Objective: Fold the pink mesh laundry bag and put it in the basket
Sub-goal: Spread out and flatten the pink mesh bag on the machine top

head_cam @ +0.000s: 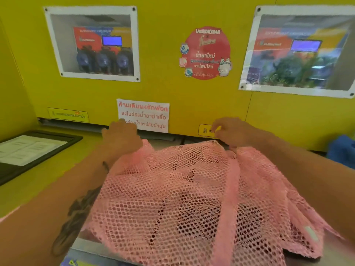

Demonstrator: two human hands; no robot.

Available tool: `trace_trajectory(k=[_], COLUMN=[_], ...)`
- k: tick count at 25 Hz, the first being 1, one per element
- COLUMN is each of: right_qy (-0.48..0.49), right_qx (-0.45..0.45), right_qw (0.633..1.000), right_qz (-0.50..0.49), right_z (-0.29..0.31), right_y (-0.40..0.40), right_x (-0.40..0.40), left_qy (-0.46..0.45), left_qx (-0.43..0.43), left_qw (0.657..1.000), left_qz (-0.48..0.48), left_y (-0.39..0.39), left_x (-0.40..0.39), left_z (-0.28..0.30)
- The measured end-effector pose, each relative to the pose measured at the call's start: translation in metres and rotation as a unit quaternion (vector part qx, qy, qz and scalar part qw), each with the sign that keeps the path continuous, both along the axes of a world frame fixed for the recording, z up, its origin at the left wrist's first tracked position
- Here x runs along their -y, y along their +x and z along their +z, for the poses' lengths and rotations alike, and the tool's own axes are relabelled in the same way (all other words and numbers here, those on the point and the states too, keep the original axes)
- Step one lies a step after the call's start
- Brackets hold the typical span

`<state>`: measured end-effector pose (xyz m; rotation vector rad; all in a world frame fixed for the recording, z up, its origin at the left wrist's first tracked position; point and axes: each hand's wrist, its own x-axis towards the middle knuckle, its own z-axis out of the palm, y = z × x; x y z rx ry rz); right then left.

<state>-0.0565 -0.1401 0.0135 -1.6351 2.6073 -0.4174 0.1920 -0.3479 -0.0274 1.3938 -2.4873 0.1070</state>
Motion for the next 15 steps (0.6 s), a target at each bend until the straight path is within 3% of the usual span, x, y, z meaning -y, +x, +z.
trace_trajectory(k=[3, 4, 7, 9, 10, 13, 15], right_qy=[0.160, 0.192, 0.127, 0.051, 0.043, 0.112, 0.117], right_qx=[-0.050, -0.068, -0.113, -0.177, -0.191, -0.160, -0.140], right_qw=[0.985, 0.978, 0.985, 0.981, 0.976, 0.970, 0.975], right_qz=[0.036, 0.036, 0.003, -0.066, -0.097, -0.143, -0.129], right_z=[-0.037, -0.044, -0.039, -0.022, -0.014, -0.007, -0.015], right_y=[0.009, 0.014, 0.020, 0.023, 0.023, 0.028, 0.033], right_x=[0.025, 0.028, 0.035, 0.036, 0.037, 0.038, 0.043], left_qy=[0.161, 0.170, 0.047, -0.009, -0.043, -0.047, -0.098], left_qx=[0.045, 0.020, -0.173, -0.341, -0.356, -0.256, -0.274], left_qw=[0.981, 0.979, 0.979, 0.940, 0.934, 0.961, 0.956], left_qz=[-0.101, -0.110, -0.092, -0.033, 0.004, 0.097, 0.049], left_y=[-0.003, -0.002, 0.005, 0.019, 0.026, 0.037, 0.032], left_x=[-0.001, 0.000, 0.011, 0.031, 0.043, 0.060, 0.044], left_z=[-0.030, -0.038, -0.025, -0.003, 0.005, -0.001, -0.003])
